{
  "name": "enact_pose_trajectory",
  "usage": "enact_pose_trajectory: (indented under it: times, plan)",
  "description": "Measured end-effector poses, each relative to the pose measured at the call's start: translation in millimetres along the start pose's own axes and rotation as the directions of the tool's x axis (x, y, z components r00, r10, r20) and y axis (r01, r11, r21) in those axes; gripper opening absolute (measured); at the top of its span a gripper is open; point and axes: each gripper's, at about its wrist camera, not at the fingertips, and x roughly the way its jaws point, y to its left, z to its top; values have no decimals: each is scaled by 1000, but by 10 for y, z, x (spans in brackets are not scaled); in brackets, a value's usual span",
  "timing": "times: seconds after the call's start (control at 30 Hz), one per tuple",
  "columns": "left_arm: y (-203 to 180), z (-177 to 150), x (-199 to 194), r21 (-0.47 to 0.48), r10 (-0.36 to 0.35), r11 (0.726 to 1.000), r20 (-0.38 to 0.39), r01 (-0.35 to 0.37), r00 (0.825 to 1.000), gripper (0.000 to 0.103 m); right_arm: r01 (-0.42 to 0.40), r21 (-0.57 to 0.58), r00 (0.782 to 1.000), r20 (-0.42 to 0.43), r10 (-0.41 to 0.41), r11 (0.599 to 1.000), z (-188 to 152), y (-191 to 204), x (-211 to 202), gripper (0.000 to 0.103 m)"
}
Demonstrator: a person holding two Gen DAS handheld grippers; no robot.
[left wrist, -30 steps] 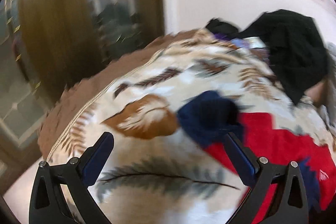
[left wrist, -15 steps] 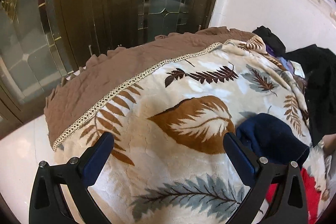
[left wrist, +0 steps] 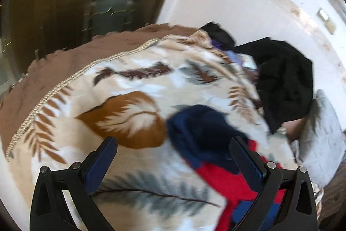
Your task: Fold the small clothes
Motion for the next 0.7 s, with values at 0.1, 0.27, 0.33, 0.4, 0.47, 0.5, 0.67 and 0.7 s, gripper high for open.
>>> enact_pose_trajectory:
  times: [0.1, 0.27, 0.33, 0.4, 0.47, 0.5, 0.67, 0.7]
  plan:
    - [-264, -62, 8, 69, 42, 997, 43, -45, 998, 103, -10, 9, 1000, -5, 10, 1000, 28, -31, -9, 97]
    - [-648, -140, 252, 208, 196, 956, 74, -208, 978, 103, -14, 13, 1000, -9, 14, 1000, 23, -99, -3, 97]
    - [-783, -166, 349, 285, 270, 914, 102, -288, 957, 103, -12, 26, 1000, -9, 12, 1000, 29, -161, -12, 97]
    - [-829, -163, 454, 317, 323, 885, 109, -341, 940, 96, -3, 31, 1000, -7, 3, 1000, 37, -209, -31, 97]
    - [-762, -139, 522, 296, 298, 906, 61, -302, 953, 26, 4, 32, 1000, -5, -4, 999, 39, -250, -57, 97]
    - [-675, -102, 583, 259, 258, 933, -2, -249, 966, 7, 9, 32, 1000, -3, -9, 999, 41, -267, -73, 97]
    - [-555, -24, 461, 184, 129, 975, -30, -122, 991, 4, 20, 57, 999, 25, -21, 998, 86, -365, -203, 96]
    - [-607, -7, 361, 196, 71, 978, -18, -66, 997, 4, 22, 61, 999, 39, -24, 998, 99, -382, -252, 96]
